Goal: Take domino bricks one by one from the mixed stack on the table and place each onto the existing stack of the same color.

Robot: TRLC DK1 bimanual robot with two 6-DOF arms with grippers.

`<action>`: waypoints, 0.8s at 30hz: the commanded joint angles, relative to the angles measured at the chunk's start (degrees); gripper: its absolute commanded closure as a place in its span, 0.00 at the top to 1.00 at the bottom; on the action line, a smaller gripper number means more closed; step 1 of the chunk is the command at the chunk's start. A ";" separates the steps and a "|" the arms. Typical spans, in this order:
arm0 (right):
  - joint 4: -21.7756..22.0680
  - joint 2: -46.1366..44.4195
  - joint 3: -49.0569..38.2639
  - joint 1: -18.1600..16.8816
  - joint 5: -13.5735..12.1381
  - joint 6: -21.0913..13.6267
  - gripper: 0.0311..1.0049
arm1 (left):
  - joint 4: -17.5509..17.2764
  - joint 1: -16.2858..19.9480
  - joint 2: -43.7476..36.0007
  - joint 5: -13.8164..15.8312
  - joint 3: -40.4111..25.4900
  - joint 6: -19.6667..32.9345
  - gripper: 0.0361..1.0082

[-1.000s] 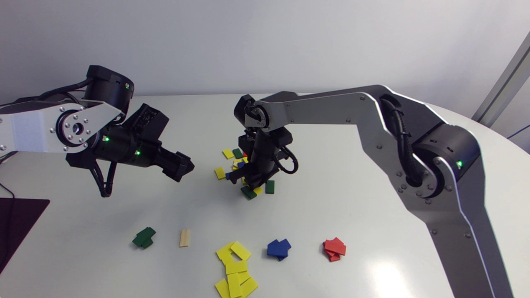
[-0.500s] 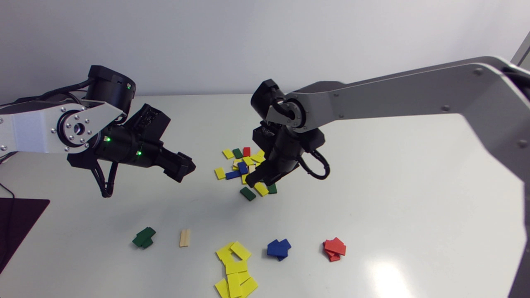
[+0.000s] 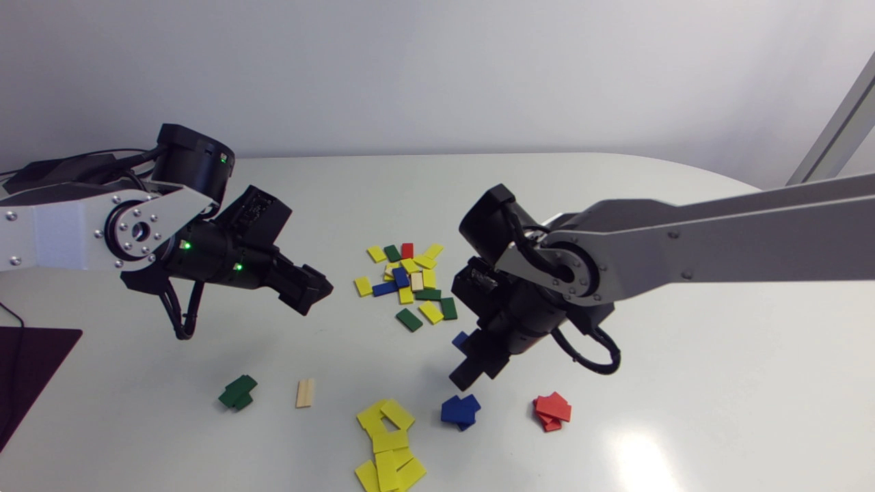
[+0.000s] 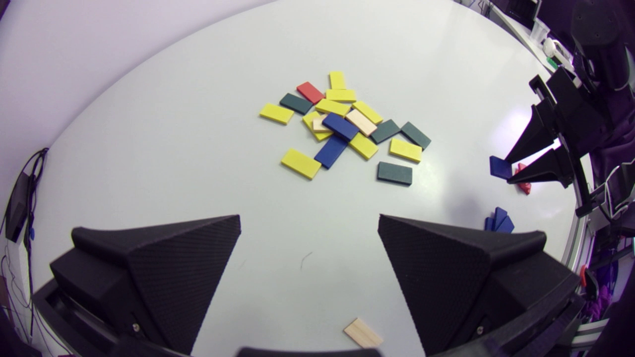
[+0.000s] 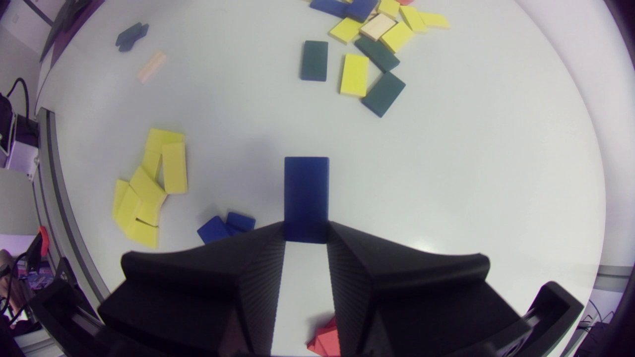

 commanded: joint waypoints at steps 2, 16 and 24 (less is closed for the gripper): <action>1.52 -3.00 -4.60 1.49 -0.45 -1.04 0.11 | 1.69 -2.30 -0.99 1.04 -2.72 0.39 0.98; 1.61 -6.78 -8.38 7.38 -0.80 -1.56 0.11 | 5.20 -8.28 5.25 1.04 -1.93 1.36 0.98; 1.17 -4.23 -7.76 7.91 -0.89 -2.97 0.11 | 5.47 -9.24 5.78 1.04 -1.93 1.45 0.98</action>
